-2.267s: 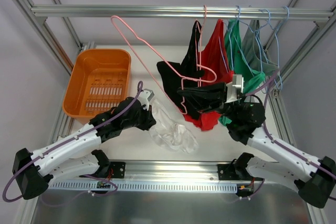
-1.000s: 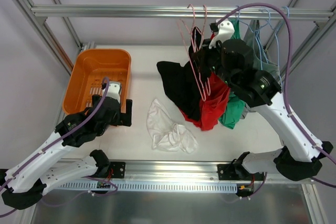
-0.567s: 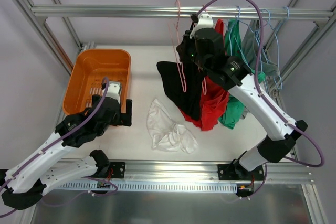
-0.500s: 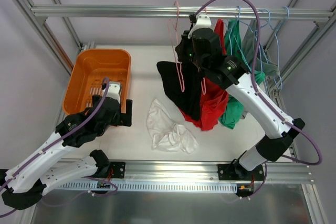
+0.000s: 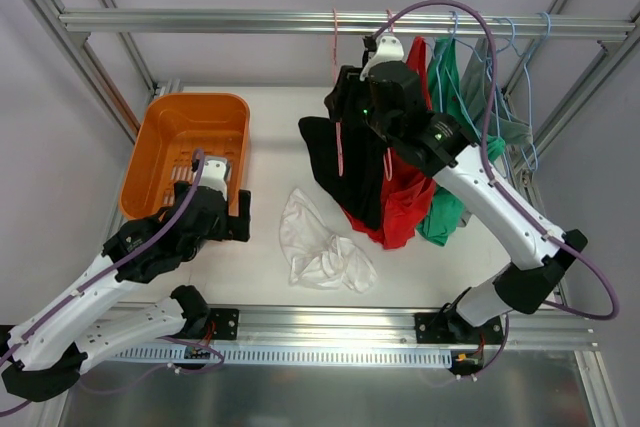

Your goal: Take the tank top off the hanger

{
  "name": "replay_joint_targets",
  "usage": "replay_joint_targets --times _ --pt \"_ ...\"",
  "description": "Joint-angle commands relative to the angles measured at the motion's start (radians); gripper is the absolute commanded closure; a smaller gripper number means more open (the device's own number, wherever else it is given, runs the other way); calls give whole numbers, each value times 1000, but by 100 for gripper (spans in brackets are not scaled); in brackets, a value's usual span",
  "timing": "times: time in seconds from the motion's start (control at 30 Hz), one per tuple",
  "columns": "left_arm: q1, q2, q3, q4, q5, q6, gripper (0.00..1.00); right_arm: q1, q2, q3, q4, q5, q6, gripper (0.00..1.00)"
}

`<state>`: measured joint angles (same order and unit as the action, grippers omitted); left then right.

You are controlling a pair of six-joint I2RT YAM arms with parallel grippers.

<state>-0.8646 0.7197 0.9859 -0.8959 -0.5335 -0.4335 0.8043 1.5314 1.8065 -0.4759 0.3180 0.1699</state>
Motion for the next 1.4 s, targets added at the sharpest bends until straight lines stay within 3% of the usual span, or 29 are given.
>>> replay_joint_targets --times 0.0,0.23,0.3,0.5,0.57,0.7,0.87,1.03,1.27,1.3,1.37 --pt "-4 -6 -1 20 -5 12 1 -2 -115 -16 49 -31 -32 50" --pt "-4 -20 0 23 3 10 1 -2 -253 -113 17 -43 -101 44" --pt "-4 -16 7 25 15 10 1 -2 -298 -151 11 -112 -116 40" --pt "-7 96 37 112 235 -79 1 -2 -410 -239 -95 -399 -217 1" --pt "-25 162 33 164 277 -115 1 -2 -499 -277 -145 -384 -251 1" --pt "-146 403 48 238 204 -136 1 -2 -698 -400 -181 -267 -260 1" --pt "-168 646 25 420 283 -139 1 -4 -888 -478 -222 -284 -254 1" --pt "-180 816 7 590 389 -163 1 -4 -959 -518 -277 -277 -248 0" --pt "-209 1015 0 657 379 -214 2 -2 -1005 -578 -288 -283 -239 1" --pt "-217 1021 -6 658 371 -221 6 -5 -1008 -588 -290 -284 -239 1" --pt "-229 1032 -23 658 350 -241 46 -2 -1013 -595 -290 -287 -237 1"
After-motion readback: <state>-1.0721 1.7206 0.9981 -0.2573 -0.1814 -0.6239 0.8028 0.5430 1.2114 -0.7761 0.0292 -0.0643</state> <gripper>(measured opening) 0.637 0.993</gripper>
